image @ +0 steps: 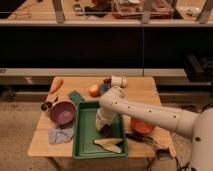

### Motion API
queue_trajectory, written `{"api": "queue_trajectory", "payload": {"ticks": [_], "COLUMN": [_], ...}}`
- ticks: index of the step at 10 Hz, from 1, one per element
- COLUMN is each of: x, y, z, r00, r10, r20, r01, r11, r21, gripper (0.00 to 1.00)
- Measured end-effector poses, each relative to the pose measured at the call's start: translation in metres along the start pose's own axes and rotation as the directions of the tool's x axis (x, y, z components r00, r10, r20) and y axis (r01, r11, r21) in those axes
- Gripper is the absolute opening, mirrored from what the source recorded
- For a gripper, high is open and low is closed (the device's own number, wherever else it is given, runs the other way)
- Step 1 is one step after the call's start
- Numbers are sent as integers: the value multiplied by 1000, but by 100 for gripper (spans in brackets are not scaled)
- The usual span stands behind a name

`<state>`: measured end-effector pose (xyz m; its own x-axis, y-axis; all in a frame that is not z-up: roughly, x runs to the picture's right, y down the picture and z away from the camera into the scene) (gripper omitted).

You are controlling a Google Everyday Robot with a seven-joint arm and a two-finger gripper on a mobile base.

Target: Wipe tray with eraser

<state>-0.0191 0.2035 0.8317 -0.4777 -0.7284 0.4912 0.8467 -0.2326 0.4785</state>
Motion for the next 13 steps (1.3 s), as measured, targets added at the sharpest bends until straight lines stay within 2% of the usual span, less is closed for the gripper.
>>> {"api": "queue_trajectory", "payload": {"ticks": [2, 4, 6, 9, 11, 13], "x": [15, 42, 66, 84, 79, 69], "y": [13, 28, 24, -16, -42, -52], "z": [0, -7, -13, -8, 0, 2], "r00": [999, 999, 998, 998, 995, 993], "r10": [31, 39, 26, -48, -90, -112], "r20": [-14, -37, -49, -46, -42, -43], "r01": [-31, -40, -27, 47, 90, 112], "r11": [1000, 999, 999, 998, 996, 994], "r21": [-5, -25, -35, -29, -4, 9], "gripper": [0, 0, 0, 0, 0, 0]}}
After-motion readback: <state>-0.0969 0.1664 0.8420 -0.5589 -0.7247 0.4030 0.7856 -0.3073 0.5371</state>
